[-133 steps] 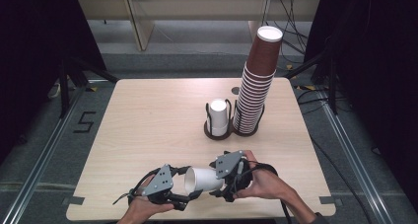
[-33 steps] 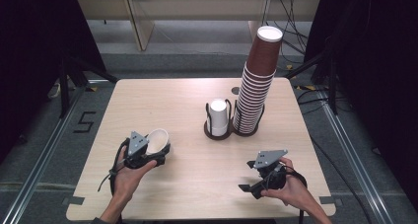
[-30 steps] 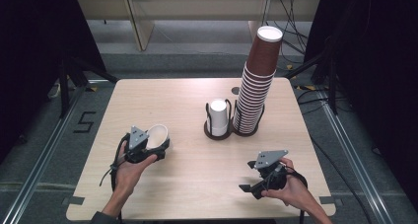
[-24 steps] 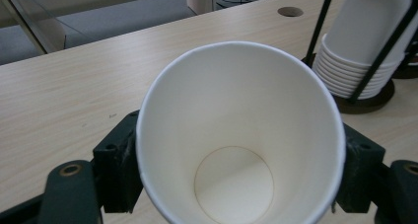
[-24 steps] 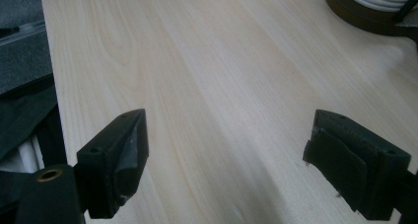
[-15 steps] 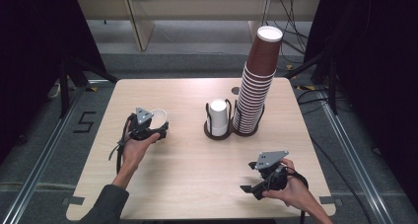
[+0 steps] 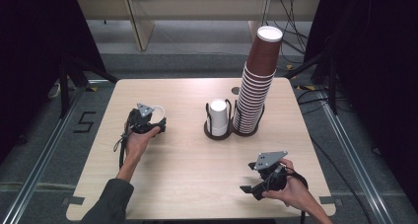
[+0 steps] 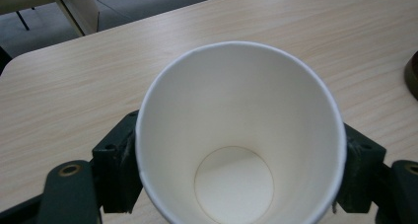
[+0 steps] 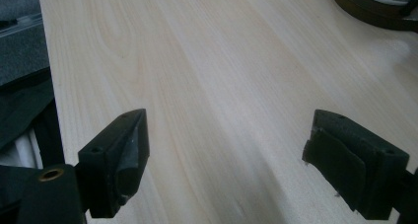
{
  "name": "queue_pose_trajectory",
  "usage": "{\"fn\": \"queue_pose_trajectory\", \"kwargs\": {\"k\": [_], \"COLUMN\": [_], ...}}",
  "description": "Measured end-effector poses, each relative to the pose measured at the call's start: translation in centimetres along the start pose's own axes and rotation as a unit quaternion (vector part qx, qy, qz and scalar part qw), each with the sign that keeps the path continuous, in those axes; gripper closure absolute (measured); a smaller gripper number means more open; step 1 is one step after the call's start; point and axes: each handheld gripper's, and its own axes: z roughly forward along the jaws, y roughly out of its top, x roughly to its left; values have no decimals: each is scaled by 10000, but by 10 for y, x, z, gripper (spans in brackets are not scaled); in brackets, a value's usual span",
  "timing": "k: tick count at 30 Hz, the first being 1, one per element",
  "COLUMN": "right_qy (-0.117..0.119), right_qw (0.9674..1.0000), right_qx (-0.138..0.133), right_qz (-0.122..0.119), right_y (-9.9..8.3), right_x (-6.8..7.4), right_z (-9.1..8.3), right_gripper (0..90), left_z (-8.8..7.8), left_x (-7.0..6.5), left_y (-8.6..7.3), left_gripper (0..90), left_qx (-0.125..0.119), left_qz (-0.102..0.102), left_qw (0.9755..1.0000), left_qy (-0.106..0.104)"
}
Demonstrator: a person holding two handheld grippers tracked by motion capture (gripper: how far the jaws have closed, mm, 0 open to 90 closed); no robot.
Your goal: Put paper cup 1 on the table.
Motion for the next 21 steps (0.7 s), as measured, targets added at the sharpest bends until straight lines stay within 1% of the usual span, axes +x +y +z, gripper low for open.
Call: {"fn": "queue_pose_trajectory", "kwargs": {"k": [1, 3, 5, 6, 7, 8, 9, 11, 13, 14, 15, 16, 17, 18, 19, 20, 21], "right_qy": [-19, -5, 10, 13, 7, -7, 23, 43, 47, 44, 54, 41, 49, 51, 37, 46, 31], "right_qw": [10000, 10000, 10000, 10000, 10000, 10000, 10000, 10000, 10000, 9999, 9999, 10000, 9999, 10000, 9999, 9999, 10000], "right_qx": [-17, 4, -10, -7, -1, 1, 10, 20, 28, 47, 39, -3, 34, 30, 47, 35, 13], "right_qz": [-37, -3, -50, -54, -51, -35, 16, 13, 28, 136, 106, -60, 86, 64, 131, 87, -9], "right_y": [0, 0, 0, 0, 0, 0, 0, 0, 0, -1, -1, 0, -1, -1, -1, -1, 0], "right_x": [0, 1, 0, 0, 0, 0, 1, 2, 2, 3, 3, 1, 3, 2, 3, 3, 1], "right_z": [0, 0, 0, 0, 0, 0, 0, 0, 0, 0, 0, 1, 0, 0, 0, 0, 0], "right_gripper": [169, 169, 170, 170, 170, 170, 170, 170, 170, 169, 170, 170, 170, 170, 170, 170, 170], "left_z": [1, 4, 6, 7, 8, 9, 9, 9, 9, 9, 9, 8, 8, 8, 7, 6, 5], "left_x": [0, 1, 1, 0, 0, 0, 0, 0, 0, 0, 0, 1, 1, 2, 3, 3, 3], "left_y": [0, -1, -2, -3, -4, -5, -6, -8, -11, -13, -15, -16, -17, -19, -20, -22, -23], "left_gripper": [227, 224, 217, 206, 195, 179, 133, 152, 148, 147, 145, 146, 146, 146, 146, 146, 146], "left_qx": [14, 34, 72, 44, 16, 34, 25, -24, -11, -49, -93, -93, -101, -113, -109, -94, -116], "left_qz": [18, 17, 30, 30, -4, -118, -169, -158, -222, -245, -286, -297, -361, -429, -455, -457, -456], "left_qw": [10000, 10000, 10000, 10000, 10000, 9999, 9999, 9999, 9997, 9997, 9995, 9995, 9993, 9990, 9988, 9988, 9988], "left_qy": [13, 25, 45, 45, 72, 51, 22, 10, -51, -51, -36, -49, -60, -70, -114, -142, -148]}}
